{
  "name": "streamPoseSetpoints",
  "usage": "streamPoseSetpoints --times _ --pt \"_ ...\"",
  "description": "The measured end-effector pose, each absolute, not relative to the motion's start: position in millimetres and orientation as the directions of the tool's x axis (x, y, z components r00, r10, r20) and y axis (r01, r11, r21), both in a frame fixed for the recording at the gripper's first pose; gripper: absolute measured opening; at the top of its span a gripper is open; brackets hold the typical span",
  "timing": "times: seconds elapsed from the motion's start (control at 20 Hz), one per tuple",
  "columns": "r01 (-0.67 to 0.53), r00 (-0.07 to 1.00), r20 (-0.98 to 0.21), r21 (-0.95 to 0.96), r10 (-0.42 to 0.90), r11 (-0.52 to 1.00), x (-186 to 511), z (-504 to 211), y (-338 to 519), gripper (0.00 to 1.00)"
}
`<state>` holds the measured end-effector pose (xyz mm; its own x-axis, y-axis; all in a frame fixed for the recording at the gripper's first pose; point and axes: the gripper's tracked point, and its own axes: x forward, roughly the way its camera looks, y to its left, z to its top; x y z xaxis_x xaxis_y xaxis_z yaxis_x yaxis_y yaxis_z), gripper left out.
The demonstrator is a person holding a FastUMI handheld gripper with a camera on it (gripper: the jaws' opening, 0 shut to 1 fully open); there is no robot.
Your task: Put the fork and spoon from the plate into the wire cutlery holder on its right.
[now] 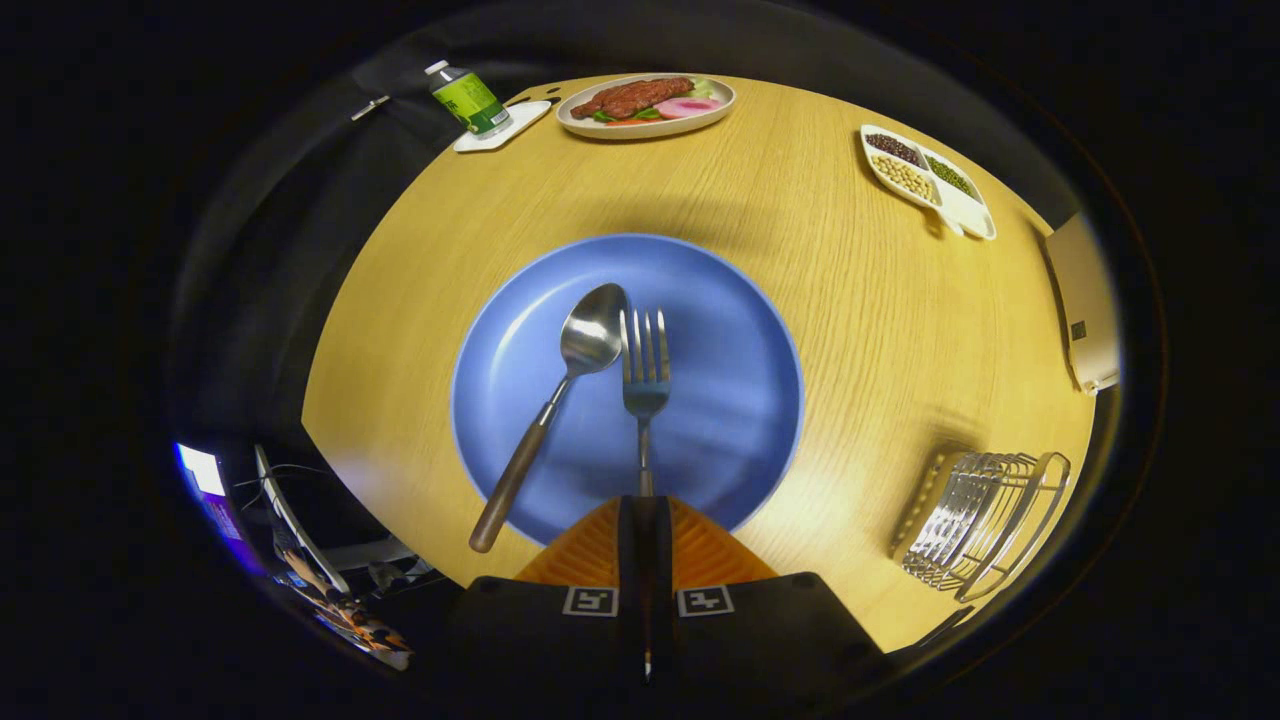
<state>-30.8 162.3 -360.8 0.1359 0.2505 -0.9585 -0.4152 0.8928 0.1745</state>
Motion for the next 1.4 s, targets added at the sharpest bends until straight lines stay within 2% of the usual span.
streamPoseSetpoints --times 0.25,0.6,0.9,1.1,1.4 --pt "-0.398 0.139 -0.949 0.208 0.282 0.893 -32 -317 131 0.07" --pt "-0.426 0.104 -0.967 0.168 0.232 0.889 -49 -266 39 0.07" --pt "-0.455 0.006 -0.989 0.13 0.149 0.881 -58 -248 -36 0.07" --pt "-0.548 -0.07 -0.996 0.083 0.053 0.833 -52 -252 -76 0.07" --pt "-0.603 -0.206 -0.978 0.099 -0.035 0.792 -39 -272 -90 0.07"
